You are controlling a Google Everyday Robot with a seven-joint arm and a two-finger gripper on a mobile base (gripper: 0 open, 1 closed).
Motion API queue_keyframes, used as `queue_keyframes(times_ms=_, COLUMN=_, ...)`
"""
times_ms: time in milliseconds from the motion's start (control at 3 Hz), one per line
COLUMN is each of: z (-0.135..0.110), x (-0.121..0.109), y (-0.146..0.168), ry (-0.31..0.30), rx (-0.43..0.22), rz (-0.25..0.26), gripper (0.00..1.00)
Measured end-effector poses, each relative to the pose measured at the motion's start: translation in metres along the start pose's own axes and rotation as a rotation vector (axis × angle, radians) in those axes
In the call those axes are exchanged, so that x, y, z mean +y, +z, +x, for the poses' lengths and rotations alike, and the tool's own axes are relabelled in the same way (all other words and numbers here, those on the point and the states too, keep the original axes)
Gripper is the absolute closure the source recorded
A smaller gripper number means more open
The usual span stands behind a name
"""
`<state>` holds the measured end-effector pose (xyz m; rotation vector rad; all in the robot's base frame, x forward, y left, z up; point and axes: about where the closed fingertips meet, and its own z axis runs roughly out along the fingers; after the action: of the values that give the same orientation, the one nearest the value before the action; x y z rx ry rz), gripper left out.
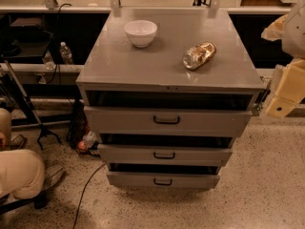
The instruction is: Open bottom drawer
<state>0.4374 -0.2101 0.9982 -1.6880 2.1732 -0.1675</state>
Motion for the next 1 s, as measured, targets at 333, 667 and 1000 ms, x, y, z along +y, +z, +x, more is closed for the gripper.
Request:
queue_keyframes(times_ms=333, z=0.000, x=0.002, y=0.003, ry=0.000, rx=-0.006, rz=-0.003, gripper=0.00)
queue_keyframes(times_ms=667, z=-0.001, x=0.017, y=0.025, ry=-0.001, rx=-0.050, rz=-0.030, gripper=0.00)
queue_keyframes(times_ms=1000, z=-0.009, x=0.041, y=0.048, ry=-0.002, rx=-0.110, rz=-0.048, gripper=0.00)
